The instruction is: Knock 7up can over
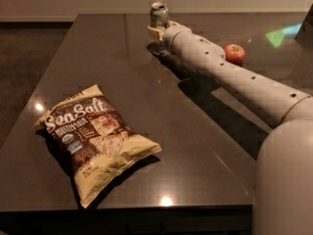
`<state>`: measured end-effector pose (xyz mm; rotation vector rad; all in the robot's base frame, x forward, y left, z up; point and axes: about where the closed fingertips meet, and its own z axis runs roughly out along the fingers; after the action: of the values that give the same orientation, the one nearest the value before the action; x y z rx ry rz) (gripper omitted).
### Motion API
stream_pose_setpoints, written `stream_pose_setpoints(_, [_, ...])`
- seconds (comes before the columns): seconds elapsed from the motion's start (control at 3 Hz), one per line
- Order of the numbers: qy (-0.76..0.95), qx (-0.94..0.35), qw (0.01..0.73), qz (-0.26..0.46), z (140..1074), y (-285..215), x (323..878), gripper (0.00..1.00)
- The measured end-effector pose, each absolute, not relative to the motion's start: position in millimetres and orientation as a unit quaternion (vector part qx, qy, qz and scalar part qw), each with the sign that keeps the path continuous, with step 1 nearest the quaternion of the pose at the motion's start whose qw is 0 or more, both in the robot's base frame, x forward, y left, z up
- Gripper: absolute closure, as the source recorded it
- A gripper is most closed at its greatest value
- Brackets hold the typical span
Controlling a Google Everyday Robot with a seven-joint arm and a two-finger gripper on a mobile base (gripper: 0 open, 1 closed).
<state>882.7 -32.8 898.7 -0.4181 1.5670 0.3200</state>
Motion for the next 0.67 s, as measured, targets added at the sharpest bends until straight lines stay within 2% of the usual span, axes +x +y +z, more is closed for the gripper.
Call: stream_pose_setpoints(0.67, [0.703,-0.243,0.65,0.158,926,-24,846,1.0])
